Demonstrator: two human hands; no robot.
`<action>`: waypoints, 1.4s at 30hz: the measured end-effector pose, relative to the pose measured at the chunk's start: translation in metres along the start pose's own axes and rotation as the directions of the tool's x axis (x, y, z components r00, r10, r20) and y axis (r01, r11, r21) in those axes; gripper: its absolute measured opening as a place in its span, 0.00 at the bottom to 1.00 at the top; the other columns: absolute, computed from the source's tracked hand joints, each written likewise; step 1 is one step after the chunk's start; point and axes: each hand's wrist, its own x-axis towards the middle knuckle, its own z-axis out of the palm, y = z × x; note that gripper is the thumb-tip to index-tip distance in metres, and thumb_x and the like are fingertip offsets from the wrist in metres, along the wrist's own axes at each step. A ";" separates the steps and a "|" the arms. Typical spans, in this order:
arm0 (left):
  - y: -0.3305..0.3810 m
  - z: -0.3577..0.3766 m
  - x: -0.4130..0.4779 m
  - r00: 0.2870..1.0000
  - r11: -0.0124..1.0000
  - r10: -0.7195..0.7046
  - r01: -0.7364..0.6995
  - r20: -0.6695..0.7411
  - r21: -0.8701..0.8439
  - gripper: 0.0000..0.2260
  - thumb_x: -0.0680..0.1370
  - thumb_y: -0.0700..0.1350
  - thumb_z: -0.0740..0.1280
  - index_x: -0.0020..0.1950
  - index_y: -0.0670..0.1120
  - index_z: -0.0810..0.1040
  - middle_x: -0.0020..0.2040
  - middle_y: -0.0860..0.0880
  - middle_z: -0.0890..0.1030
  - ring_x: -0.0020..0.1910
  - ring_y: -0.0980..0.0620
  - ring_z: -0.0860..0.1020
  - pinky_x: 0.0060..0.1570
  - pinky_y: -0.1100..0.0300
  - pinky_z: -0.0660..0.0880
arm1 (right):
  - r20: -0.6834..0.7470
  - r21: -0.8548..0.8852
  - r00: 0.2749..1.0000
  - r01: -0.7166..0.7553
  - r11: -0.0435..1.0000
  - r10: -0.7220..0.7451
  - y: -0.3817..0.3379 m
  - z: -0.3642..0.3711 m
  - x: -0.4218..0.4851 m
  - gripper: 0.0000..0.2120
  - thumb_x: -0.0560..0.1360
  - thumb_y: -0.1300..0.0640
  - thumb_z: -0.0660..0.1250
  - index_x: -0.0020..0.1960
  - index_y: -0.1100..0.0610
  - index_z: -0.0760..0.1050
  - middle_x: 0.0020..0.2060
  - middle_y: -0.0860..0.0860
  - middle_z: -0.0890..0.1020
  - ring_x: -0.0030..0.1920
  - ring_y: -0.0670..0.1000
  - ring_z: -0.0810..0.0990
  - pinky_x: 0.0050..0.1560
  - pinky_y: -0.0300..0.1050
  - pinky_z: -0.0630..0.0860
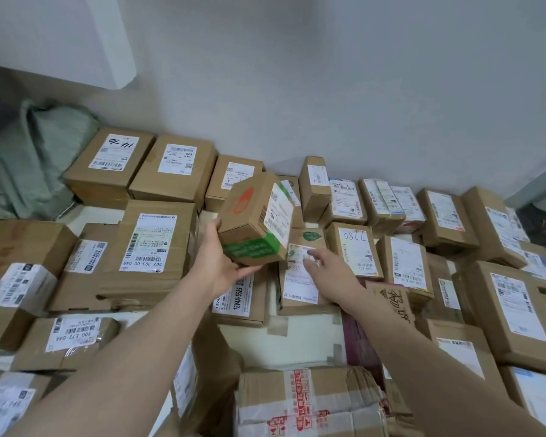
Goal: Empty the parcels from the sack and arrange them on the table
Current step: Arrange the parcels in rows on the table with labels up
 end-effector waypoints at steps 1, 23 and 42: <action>-0.003 0.001 0.000 0.997 0.998 -0.050 0.051 0.066 -0.023 0.24 0.79 0.63 0.54 0.64 0.50 0.75 0.59 0.40 0.81 0.57 0.38 0.80 0.56 0.39 0.77 | -0.024 0.159 1.000 0.006 0.987 -0.002 -0.005 -0.003 -0.002 0.26 0.78 0.40 0.60 0.72 0.50 0.67 0.67 0.47 0.73 0.65 0.49 0.72 0.62 0.44 0.67; -0.074 -0.004 0.047 0.952 -0.230 0.165 0.291 -0.257 0.929 0.40 0.76 0.45 0.68 0.77 0.65 0.45 0.75 0.39 0.33 0.72 0.31 0.53 0.65 0.38 0.68 | 0.300 0.515 0.900 -0.433 0.740 0.317 0.024 0.001 0.004 0.52 0.57 0.27 0.70 0.75 0.39 0.55 0.69 0.44 0.70 0.69 0.61 0.69 0.55 0.76 0.69; -0.049 0.046 -0.066 0.975 -0.557 0.206 0.052 0.077 0.829 0.17 0.74 0.47 0.66 0.63 0.50 0.71 0.65 0.44 0.72 0.69 0.42 0.64 0.67 0.45 0.57 | -0.069 0.658 0.969 -0.136 0.741 0.239 0.022 -0.038 -0.058 0.32 0.73 0.41 0.70 0.71 0.46 0.59 0.60 0.49 0.78 0.52 0.53 0.83 0.49 0.53 0.83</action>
